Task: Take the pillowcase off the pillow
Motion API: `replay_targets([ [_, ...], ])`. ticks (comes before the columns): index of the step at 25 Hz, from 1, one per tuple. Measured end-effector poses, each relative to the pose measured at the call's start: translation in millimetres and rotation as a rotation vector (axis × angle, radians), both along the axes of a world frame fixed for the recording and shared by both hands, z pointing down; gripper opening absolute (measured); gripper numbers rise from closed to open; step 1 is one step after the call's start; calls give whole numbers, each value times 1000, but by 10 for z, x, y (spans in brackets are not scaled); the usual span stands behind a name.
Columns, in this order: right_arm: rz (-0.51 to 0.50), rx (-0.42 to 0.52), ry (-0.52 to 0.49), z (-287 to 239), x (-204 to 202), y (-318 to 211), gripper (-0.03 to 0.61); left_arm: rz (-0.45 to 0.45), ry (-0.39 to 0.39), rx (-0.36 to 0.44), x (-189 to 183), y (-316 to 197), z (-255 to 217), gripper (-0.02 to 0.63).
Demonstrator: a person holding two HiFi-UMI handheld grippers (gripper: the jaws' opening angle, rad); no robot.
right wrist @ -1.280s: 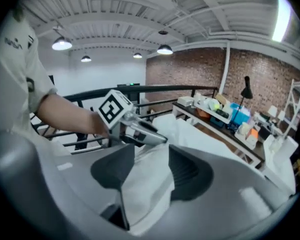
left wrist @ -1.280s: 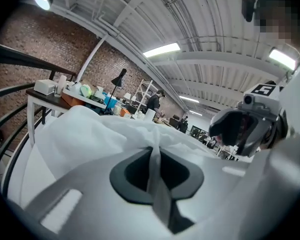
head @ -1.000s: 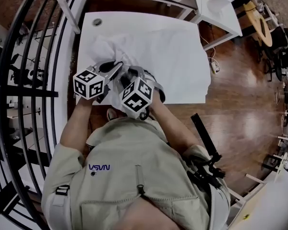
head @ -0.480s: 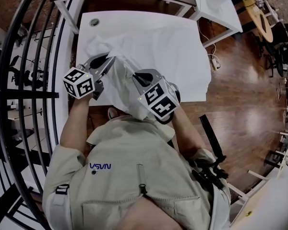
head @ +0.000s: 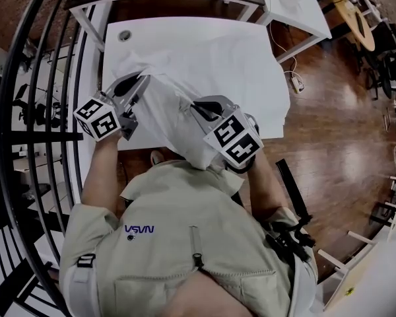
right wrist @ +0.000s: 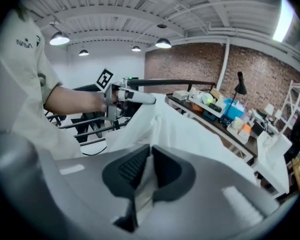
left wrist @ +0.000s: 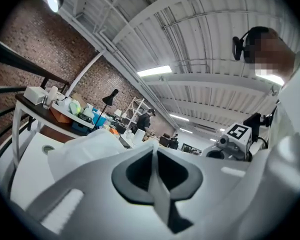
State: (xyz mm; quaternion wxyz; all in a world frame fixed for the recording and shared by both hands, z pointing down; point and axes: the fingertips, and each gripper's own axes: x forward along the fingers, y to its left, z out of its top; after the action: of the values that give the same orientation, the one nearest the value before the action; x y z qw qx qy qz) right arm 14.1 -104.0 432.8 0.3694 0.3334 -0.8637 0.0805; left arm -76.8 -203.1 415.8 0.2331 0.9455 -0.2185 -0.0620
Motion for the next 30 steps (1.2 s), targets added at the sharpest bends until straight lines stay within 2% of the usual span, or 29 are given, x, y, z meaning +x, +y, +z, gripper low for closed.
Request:
replay_targets([
  [6, 13, 4, -40, -69, 8, -37, 17, -40, 101, -51, -81, -32, -12, 9],
  [20, 5, 14, -54, -326, 88, 97, 15, -25, 95, -70, -121, -77, 105, 9],
  [23, 3, -8, 6, -201, 96, 86, 16, 4, 90, -71, -6, -73, 130, 6],
  [26, -14, 8, 118, -2, -11, 49, 42, 72, 43, -39, 190, 29, 115, 6],
  [28, -33, 47, 183, 58, -139, 30, 123, 100, 16, -25, 274, 115, 110, 6],
  [30, -68, 82, 221, 69, -287, 21, 144, 105, 1, -25, 283, 174, 153, 6],
])
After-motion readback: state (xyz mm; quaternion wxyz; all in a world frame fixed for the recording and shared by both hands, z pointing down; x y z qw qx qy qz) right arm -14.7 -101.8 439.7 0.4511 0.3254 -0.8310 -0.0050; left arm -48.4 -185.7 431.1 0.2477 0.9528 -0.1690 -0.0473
